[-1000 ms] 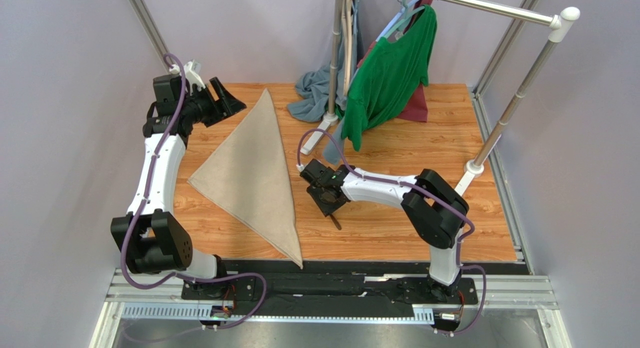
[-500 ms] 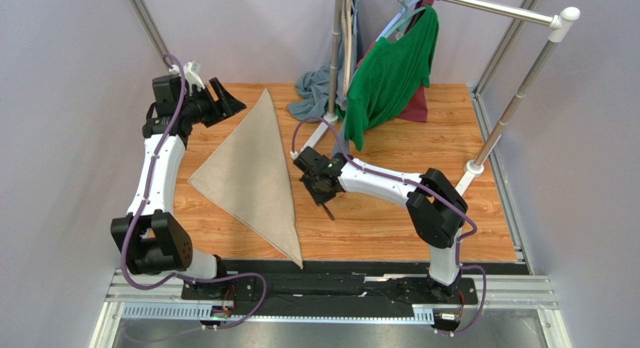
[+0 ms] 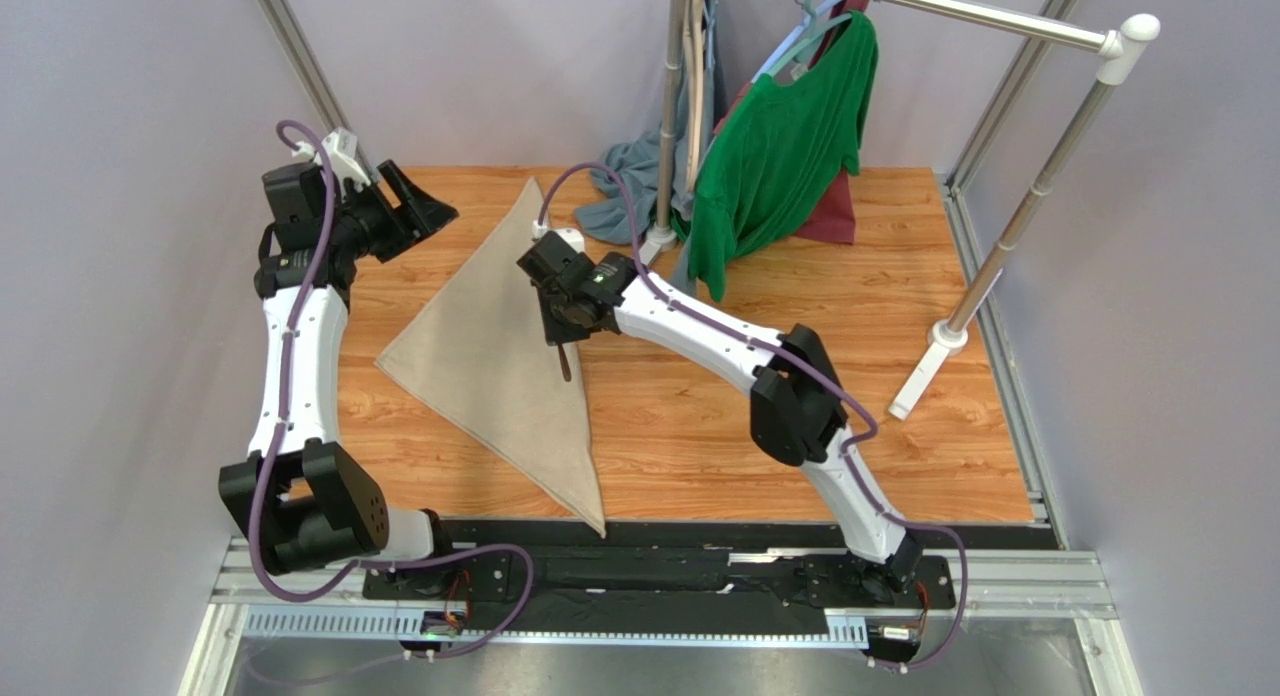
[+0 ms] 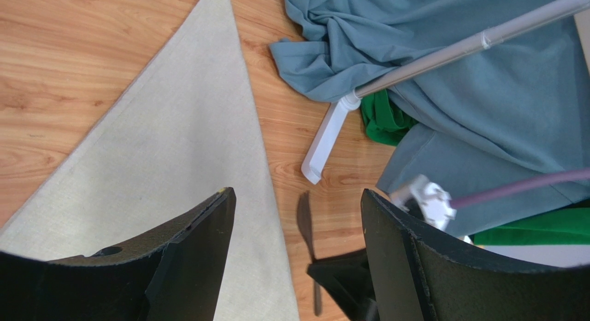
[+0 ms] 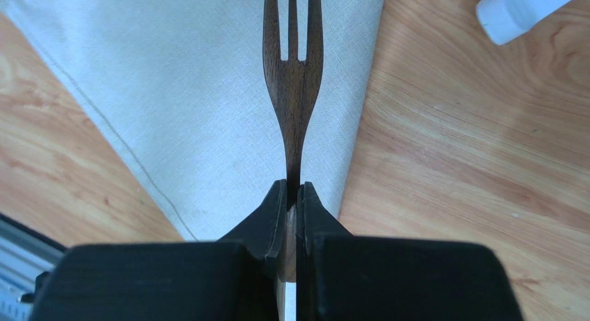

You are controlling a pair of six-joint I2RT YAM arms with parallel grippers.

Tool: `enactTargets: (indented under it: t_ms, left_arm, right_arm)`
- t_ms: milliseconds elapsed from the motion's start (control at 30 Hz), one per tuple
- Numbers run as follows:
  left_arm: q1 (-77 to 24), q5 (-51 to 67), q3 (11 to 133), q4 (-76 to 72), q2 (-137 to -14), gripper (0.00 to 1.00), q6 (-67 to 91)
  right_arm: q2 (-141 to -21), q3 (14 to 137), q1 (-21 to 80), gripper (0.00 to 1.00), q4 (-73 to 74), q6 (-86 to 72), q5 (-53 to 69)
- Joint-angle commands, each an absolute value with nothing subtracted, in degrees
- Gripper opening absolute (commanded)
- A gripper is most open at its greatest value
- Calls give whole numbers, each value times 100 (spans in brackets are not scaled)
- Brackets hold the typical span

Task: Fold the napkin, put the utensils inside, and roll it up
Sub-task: Place the utensil onto the napkin

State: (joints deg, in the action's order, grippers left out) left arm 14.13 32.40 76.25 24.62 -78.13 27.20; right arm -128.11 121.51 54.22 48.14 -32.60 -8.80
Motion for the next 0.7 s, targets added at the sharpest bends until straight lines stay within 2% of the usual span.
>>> enactTargets:
  t_ms: [0, 667]
  left_arm:
    - [1608, 3664, 7576, 2162, -7822, 75, 2953]
    - [1626, 3577, 7479, 2101, -7770, 75, 2971]
  right_arm:
    - [-13446, 12928, 5484, 0, 5282, -3595, -1186]
    - [-14440, 13641, 5256, 0, 5124, -3595, -1107]
